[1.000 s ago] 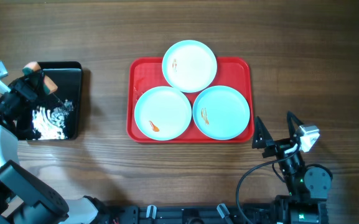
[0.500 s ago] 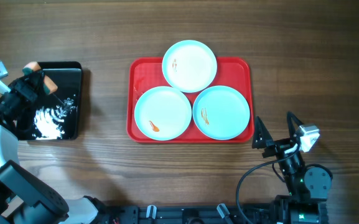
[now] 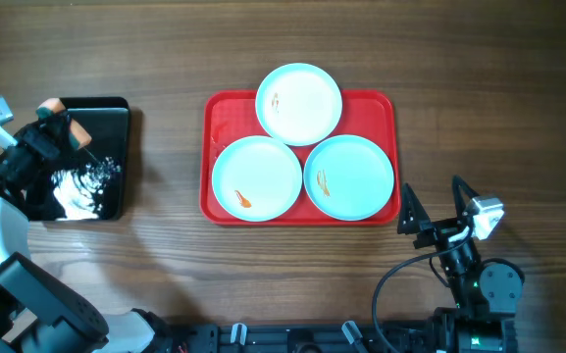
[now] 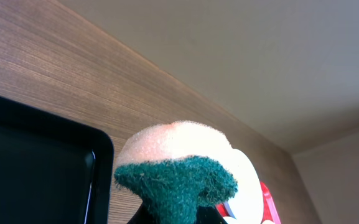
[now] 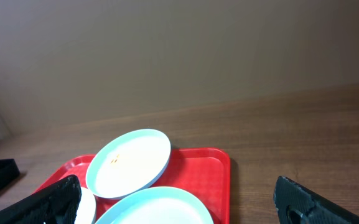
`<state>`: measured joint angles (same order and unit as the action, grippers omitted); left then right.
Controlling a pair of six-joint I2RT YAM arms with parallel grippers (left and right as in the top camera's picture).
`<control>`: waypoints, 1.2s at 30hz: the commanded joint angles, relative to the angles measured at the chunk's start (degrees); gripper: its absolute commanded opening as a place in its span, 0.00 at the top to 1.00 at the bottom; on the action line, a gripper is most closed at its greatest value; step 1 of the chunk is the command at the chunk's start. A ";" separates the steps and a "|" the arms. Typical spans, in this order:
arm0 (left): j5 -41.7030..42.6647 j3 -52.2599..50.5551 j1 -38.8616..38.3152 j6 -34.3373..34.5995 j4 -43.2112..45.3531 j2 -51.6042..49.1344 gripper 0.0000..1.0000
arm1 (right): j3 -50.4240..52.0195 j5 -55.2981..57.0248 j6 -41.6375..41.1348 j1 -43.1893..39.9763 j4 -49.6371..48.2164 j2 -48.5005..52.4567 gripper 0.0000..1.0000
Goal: Clean dirty plates on tray and stack at the side
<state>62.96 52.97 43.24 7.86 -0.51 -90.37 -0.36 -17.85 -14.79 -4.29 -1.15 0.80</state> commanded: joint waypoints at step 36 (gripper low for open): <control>-14.03 -0.90 0.46 -12.98 -9.88 -0.63 0.96 | 0.04 -0.59 -0.39 -0.17 -0.20 0.00 0.00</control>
<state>54.74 52.66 43.24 1.17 -11.75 -90.17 -0.36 -17.85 -14.79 -4.29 -1.13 0.80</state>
